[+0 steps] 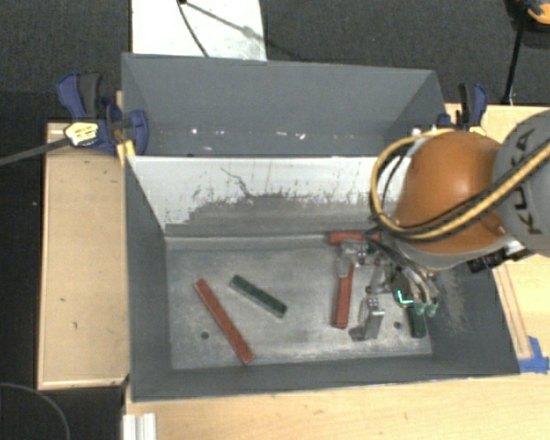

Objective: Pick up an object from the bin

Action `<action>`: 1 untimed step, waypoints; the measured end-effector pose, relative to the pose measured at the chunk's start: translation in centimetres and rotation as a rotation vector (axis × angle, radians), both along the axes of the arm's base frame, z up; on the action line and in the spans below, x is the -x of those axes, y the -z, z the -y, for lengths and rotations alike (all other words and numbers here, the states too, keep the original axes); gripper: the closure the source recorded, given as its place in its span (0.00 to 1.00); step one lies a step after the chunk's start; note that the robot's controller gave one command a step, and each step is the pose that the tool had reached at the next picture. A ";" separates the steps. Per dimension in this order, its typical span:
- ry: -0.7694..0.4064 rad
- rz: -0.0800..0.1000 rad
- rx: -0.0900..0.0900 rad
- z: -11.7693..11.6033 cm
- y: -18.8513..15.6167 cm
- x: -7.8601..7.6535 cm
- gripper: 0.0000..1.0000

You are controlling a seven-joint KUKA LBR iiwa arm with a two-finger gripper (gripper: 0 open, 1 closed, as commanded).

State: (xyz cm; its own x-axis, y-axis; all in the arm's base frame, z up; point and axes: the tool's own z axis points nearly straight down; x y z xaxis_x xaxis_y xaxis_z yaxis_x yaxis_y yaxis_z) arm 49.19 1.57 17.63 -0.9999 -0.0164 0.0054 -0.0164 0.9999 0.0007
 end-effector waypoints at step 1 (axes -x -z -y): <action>0.001 0.008 0.000 0.0 -0.3 -0.2 0.00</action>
Offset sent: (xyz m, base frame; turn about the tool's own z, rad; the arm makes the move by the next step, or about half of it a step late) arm 0.0586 -0.0259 -0.1063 -0.3895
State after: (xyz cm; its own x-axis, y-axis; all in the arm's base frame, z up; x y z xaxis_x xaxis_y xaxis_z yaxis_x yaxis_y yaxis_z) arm 49.37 1.57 17.96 -0.9999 -0.0159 -0.0023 -0.0159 0.9999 0.0007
